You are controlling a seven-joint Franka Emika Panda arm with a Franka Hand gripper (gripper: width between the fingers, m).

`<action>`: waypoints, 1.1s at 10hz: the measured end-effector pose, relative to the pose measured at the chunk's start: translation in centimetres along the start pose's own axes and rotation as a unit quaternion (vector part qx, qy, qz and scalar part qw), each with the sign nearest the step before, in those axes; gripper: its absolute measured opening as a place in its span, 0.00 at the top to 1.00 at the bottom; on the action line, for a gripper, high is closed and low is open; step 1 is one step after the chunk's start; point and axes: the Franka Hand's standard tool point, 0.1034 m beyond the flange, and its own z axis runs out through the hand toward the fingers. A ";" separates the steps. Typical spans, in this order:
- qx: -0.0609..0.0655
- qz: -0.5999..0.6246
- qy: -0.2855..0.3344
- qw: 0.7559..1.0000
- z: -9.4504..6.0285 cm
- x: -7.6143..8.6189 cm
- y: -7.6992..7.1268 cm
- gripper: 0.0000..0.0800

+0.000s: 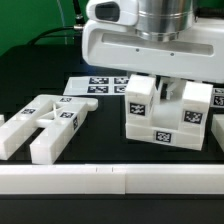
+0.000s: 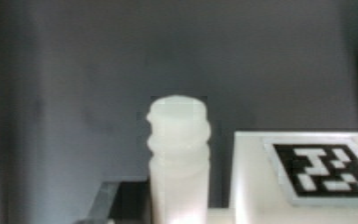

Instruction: Assemble chair

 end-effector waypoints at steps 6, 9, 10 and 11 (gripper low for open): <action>-0.009 -0.028 -0.144 0.989 0.4 0.5 1.2 0.68; 0.010 -0.101 -0.155 0.983 0.3 0.4 1.1 0.68; 0.010 -0.099 -0.156 0.983 0.4 0.4 1.3 0.68; 0.008 -0.097 -0.165 0.982 0.7 0.1 1.5 0.68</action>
Offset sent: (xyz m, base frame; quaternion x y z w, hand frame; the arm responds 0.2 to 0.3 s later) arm 0.0000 0.0000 0.0000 0.0000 -0.1296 0.0000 0.9916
